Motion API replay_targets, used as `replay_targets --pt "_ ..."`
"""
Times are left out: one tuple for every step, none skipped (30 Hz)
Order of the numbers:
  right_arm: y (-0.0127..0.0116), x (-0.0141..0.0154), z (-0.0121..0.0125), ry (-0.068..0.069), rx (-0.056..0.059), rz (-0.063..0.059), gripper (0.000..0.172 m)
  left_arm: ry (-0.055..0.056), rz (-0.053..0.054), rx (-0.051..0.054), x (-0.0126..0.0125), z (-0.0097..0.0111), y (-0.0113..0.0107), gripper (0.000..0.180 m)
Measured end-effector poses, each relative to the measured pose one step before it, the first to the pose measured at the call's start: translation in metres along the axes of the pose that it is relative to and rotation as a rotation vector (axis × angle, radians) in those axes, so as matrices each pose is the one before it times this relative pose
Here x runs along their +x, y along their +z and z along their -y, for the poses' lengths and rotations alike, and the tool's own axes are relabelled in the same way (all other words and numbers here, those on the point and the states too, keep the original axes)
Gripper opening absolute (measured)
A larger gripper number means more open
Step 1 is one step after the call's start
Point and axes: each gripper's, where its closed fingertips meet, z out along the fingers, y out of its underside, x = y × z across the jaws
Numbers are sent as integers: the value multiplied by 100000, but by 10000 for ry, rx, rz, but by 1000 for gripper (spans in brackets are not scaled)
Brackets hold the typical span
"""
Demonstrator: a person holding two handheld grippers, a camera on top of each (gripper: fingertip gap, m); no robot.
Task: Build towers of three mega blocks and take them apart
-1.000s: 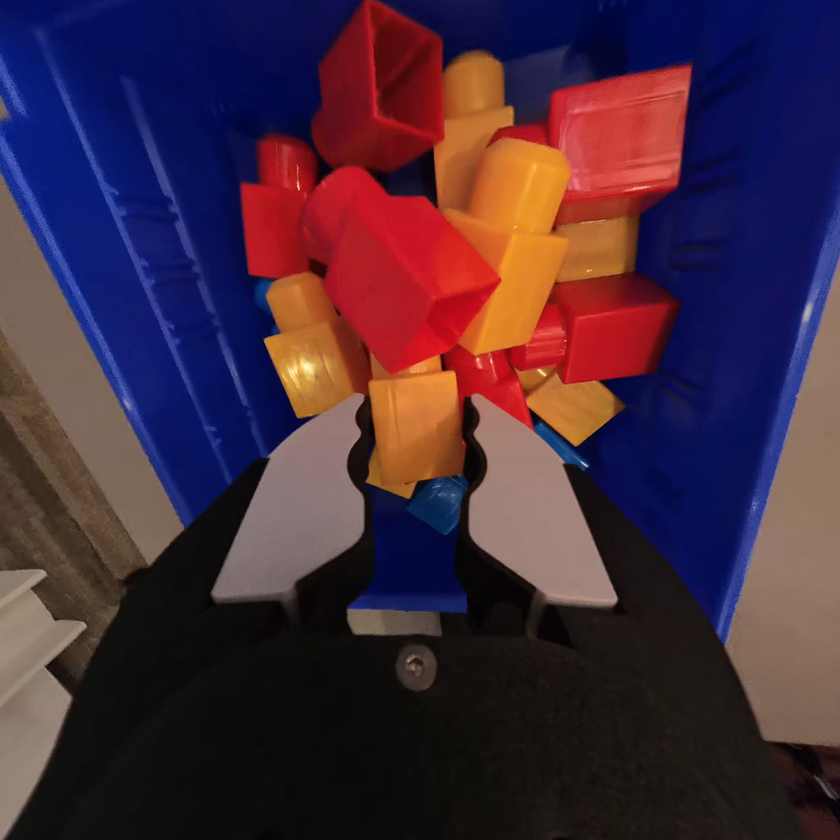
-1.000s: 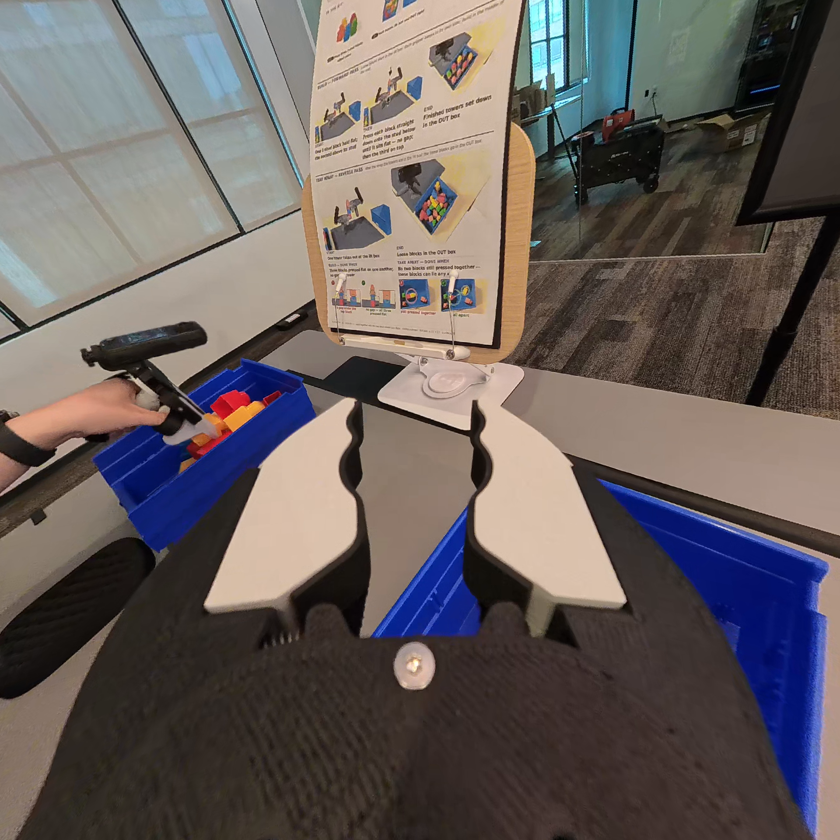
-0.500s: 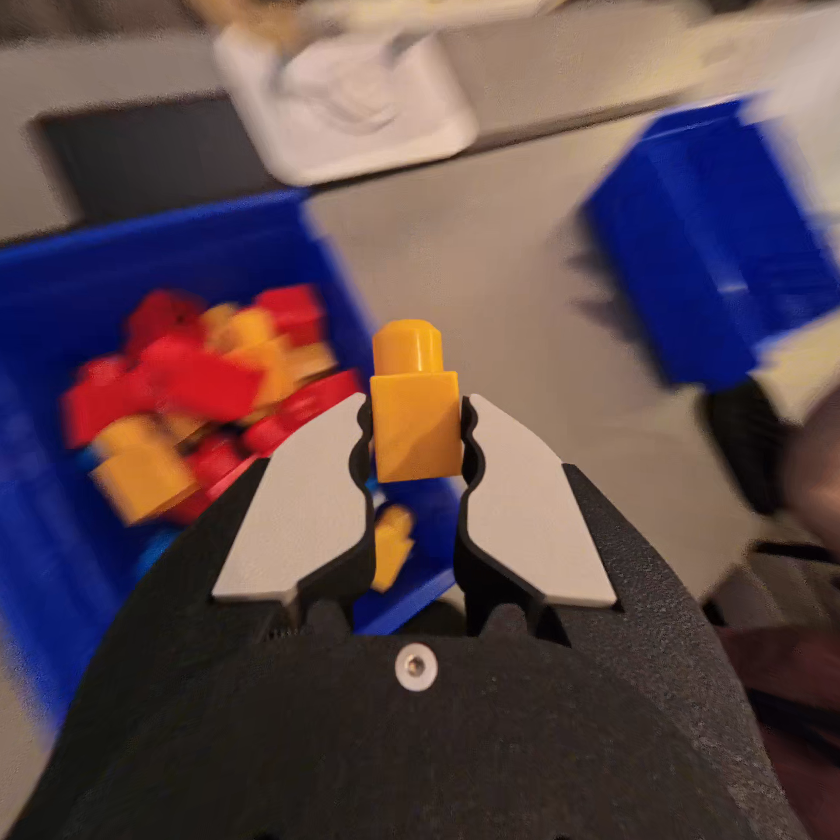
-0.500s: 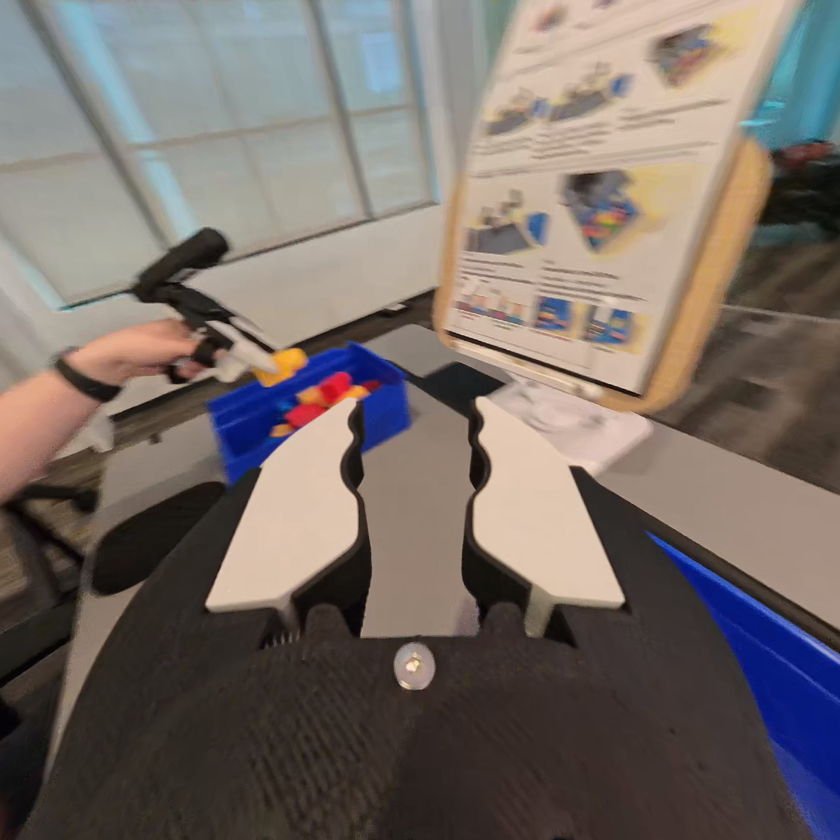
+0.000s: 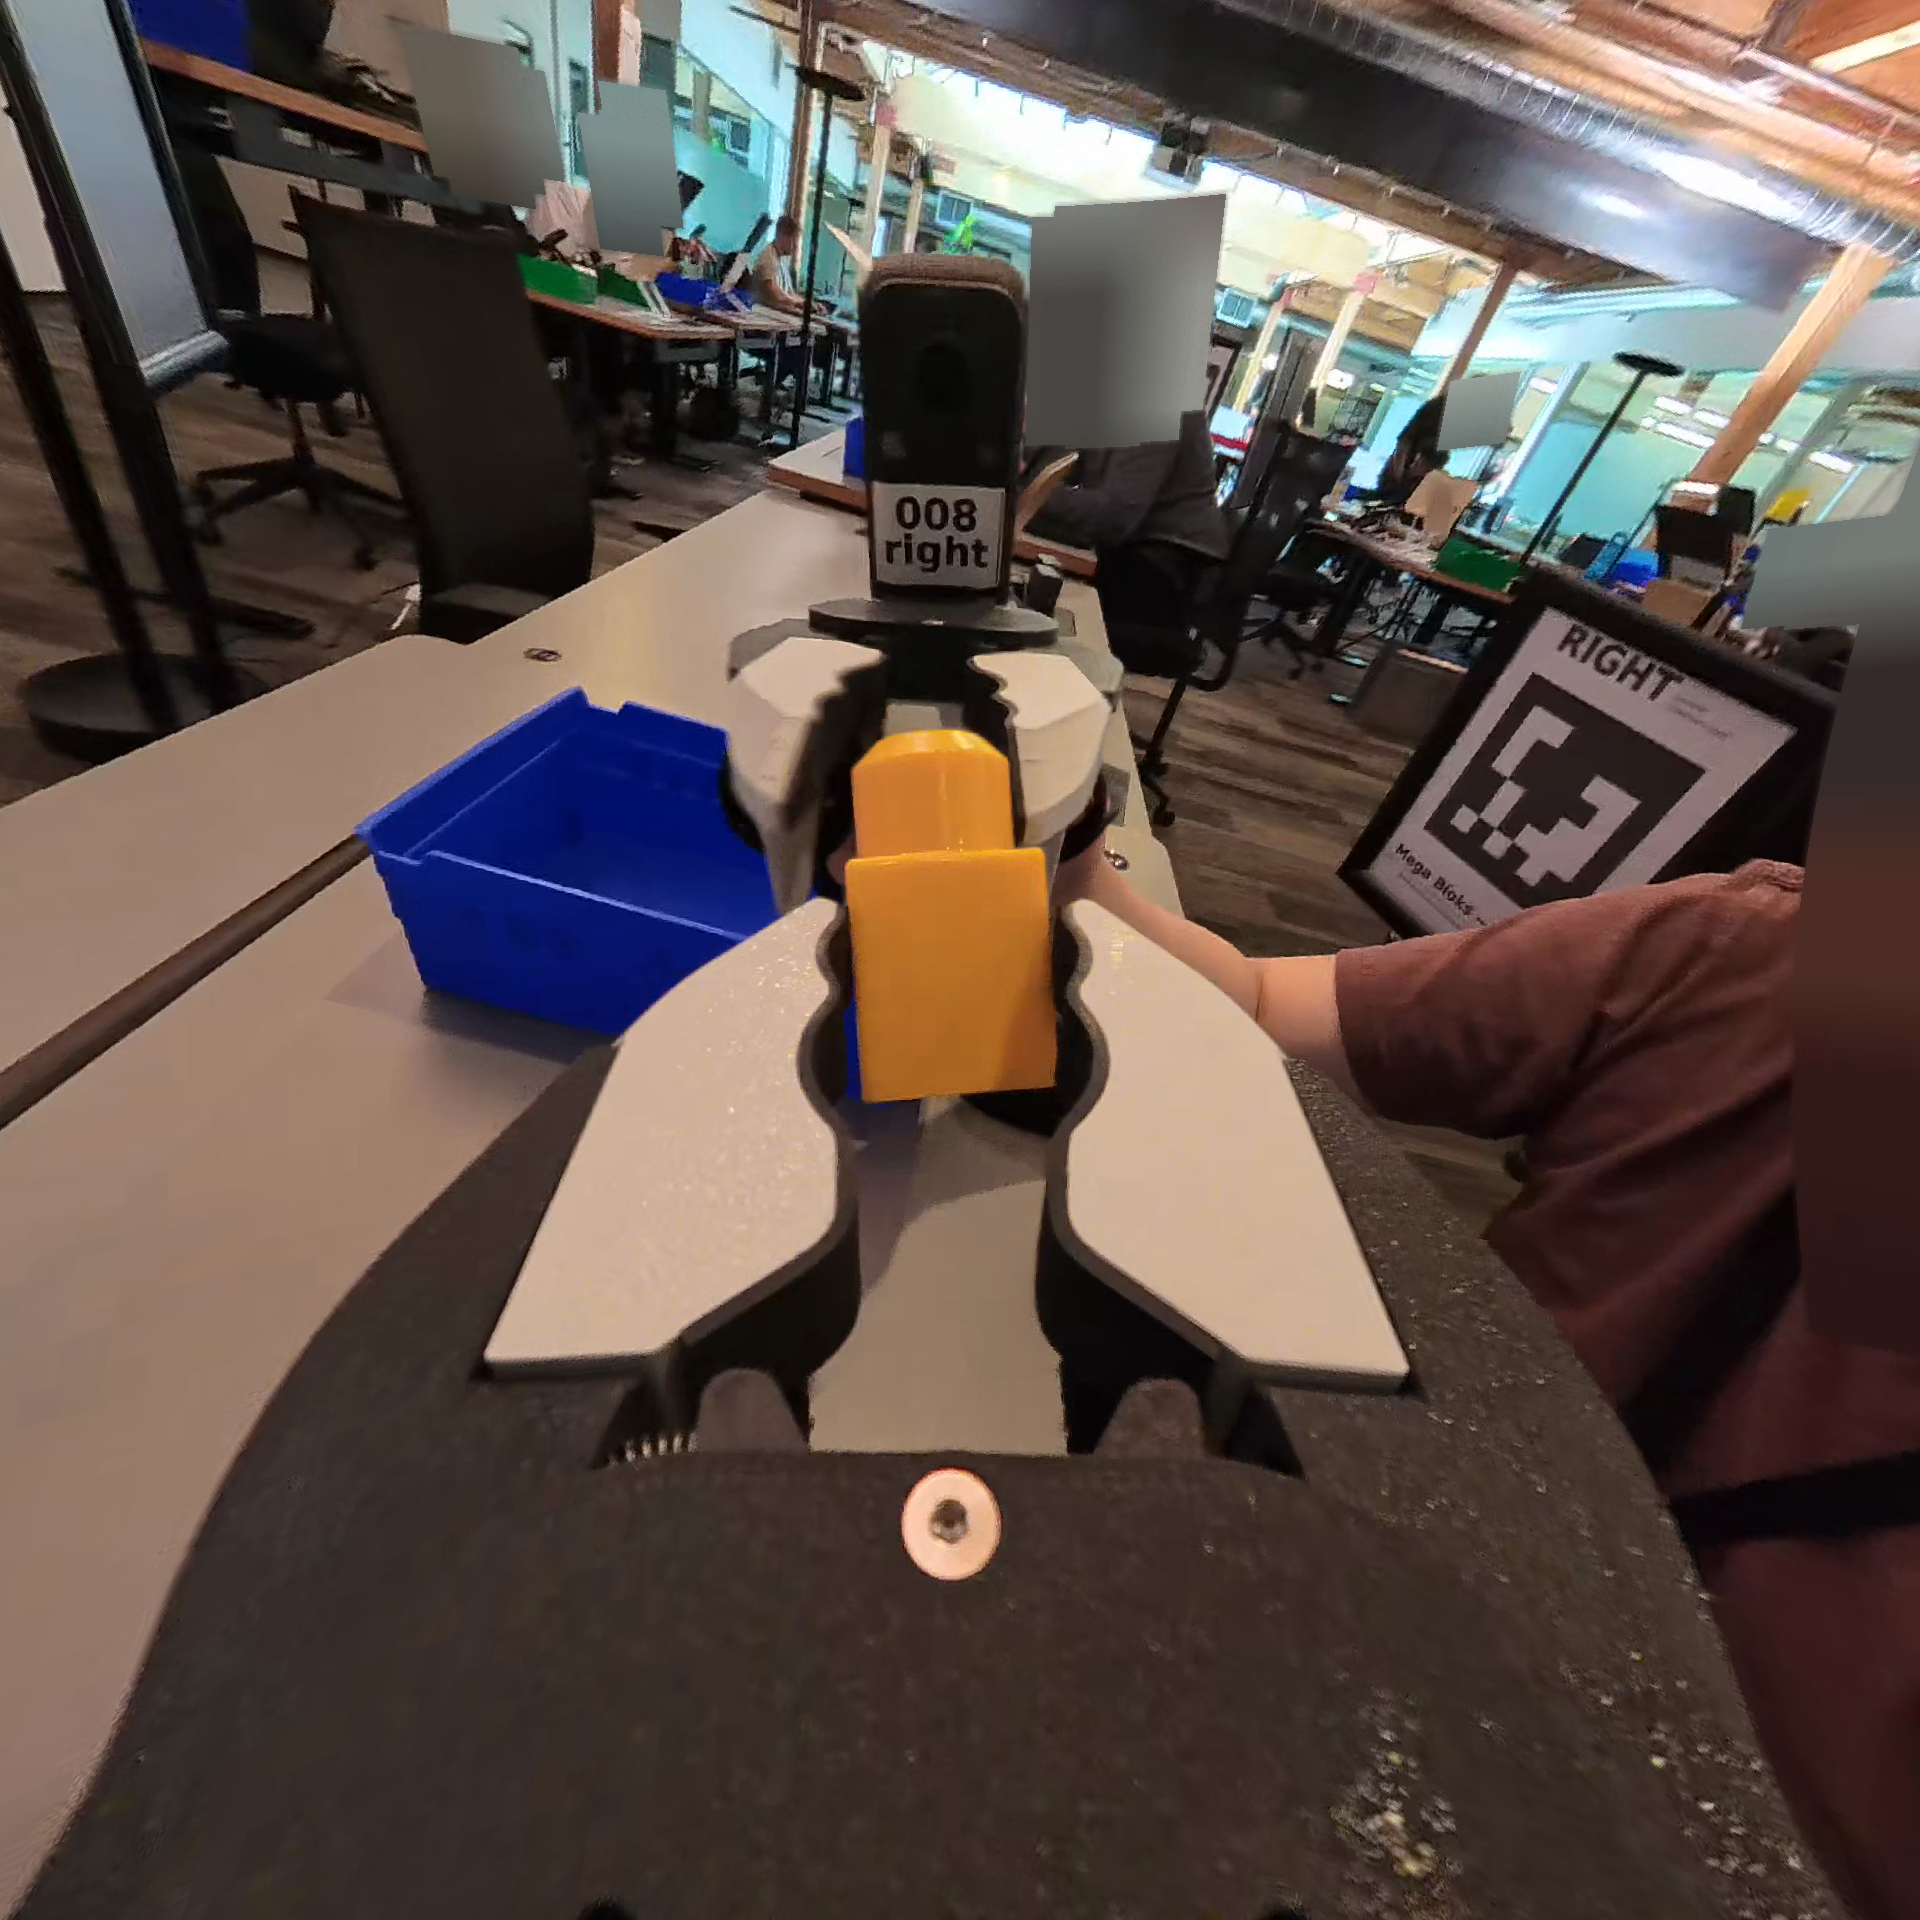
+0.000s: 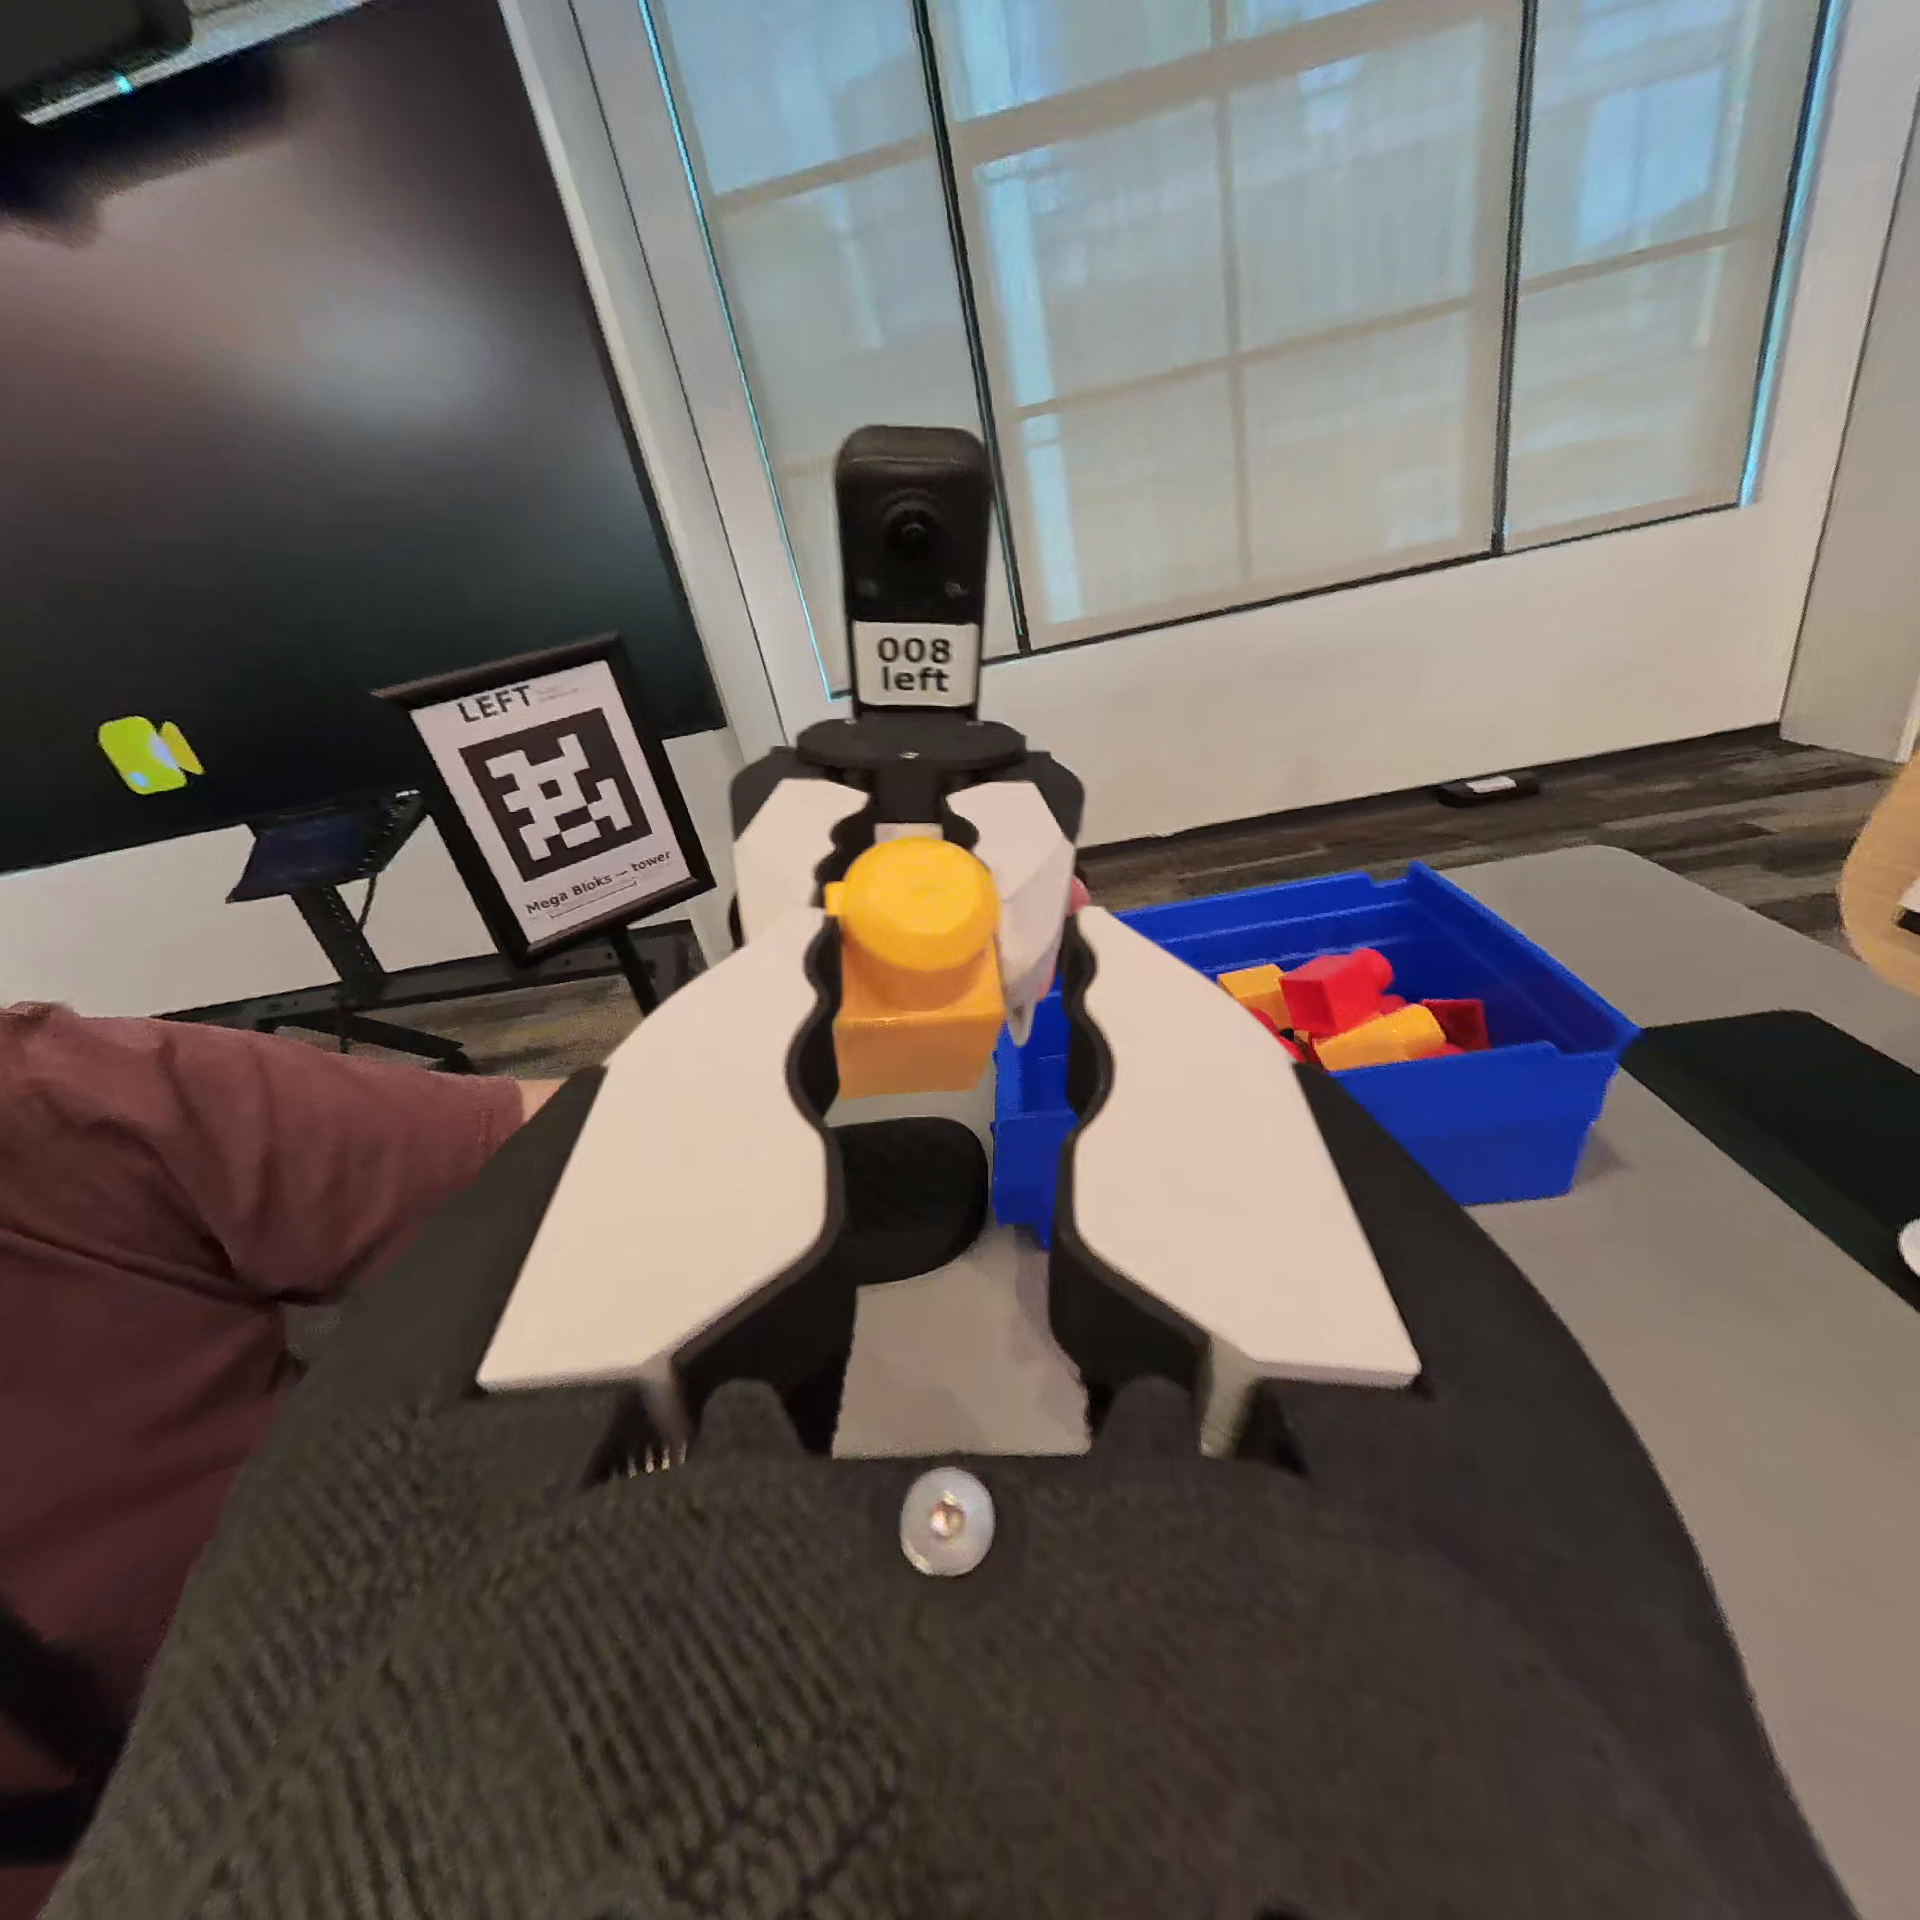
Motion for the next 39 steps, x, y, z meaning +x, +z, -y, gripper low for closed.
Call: replay_targets --pt "-72 -85 -47 36 2 164 30 -16 -32 125 -326 14 101 36" --pt "-76 67 -134 153 -56 113 29 11 -184 118 -79 -8 33 36" --pt "-67 105 -199 156 -101 101 28 -14 -188 21 -81 -177 -7 36" --pt "-51 274 -242 45 -119 -31 28 -40 -51 50 -254 -199 -29 36" --pt "9 399 -244 -66 -94 -165 28 -38 85 62 -438 -254 -54 36" --pt "51 454 -298 -103 -123 -223 27 -104 149 -37 -576 -426 -94 36" --pt "70 488 -396 -112 -201 -252 27 -141 150 -171 -627 -509 -145 36" --pt "79 506 -440 -96 -247 -269 27 -92 180 -252 -657 -510 -256 36" --pt "10 615 -426 -86 -240 -344 27 -67 309 -173 -796 -340 -429 39" --pt "-30 928 -479 -78 -262 -554 27 -84 448 -53 -937 -100 -617 46" --pt "-50 1350 -694 -78 -361 -828 27 -21 414 8 -833 87 -854 49" --pt "57 1613 -988 -75 -469 -992 27 25 626 15 -1071 193 -1120 49" --pt "291 1635 -1293 -39 -553 -1013 27 113 890 13 -1380 278 -1355 49" --pt "611 1497 -1614 13 -640 -948 27 196 722 88 -1071 349 -1476 49" --pt "945 1172 -1818 12 -685 -787 27 125 395 189 -591 461 -1522 49" --pt "1187 780 -1795 10 -617 -576 28 -14 276 154 -415 396 -1562 48" --pt "1282 523 -1717 68 -555 -421 28 -91 298 -16 -427 153 -1528 47" --pt "1273 348 -1598 60 -546 -274 28 -73 295 -251 -367 -260 -1446 47" --pt "1125 226 -1357 25 -479 -148 28 32 370 -384 -427 -574 -1368 46" --pt "876 193 -996 48 -345 -87 28 121 561 -336 -655 -749 -1249 45" --pt "602 237 -590 72 -155 -79 28 156 669 -323 -826 -989 -1070 44" --pt "367 329 -267 61 29 -128 28 167 685 -305 -948 -1140 -832 45" --pt "217 327 -108 2 92 -140 28 160 618 -257 -949 -1141 -525 44" --pt "127 293 -83 -56 37 -112 28 122 505 -239 -862 -1066 -221 44" --pt "109 292 -87 -62 -11 -124 28 61 399 -275 -767 -1051 12 43" --pt "136 319 -123 -36 -2 -145 28 -26 300 -396 -656 -1179 201 42" --pt "206 240 -195 -6 2 -107 28 -209 353 -550 -767 -1334 388 41" --pt "241 65 -308 19 -63 -3 28 -429 510 -524 -1011 -1192 592 41" --pt "184 -38 -216 38 -53 43 28 -589 416 -395 -840 -895 810 41" --pt "69 -7 -36 31 17 1 28 -585 30 -222 -250 -510 970 40" --pt "20 4 2 -21 0 -27 28 -545 -297 -142 243 -291 1054 40" --pt "-18 30 -5 -64 -7 -66 28 -450 -345 -283 354 -314 1052 40" --pt "-35 177 26 -63 14 -178 28 -352 -6 -429 -61 -395 981 40" --pt "-95 298 92 -56 37 -272 29 -253 281 -420 -371 -321 943 43" --pt "-153 247 152 -53 40 -221 37 -123 239 -410 -207 -169 870 49" --pt "-215 26 248 -51 79 -55 43 -63 318 -282 -283 93 747 50" --pt "-256 -156 322 -28 129 81 43 -19 443 -221 -414 130 683 53" --pt "-242 -221 334 8 130 122 43 31 464 -440 -427 -189 632 56" --pt "-216 -195 293 23 102 110 43 73 311 -552 -133 -391 585 58"
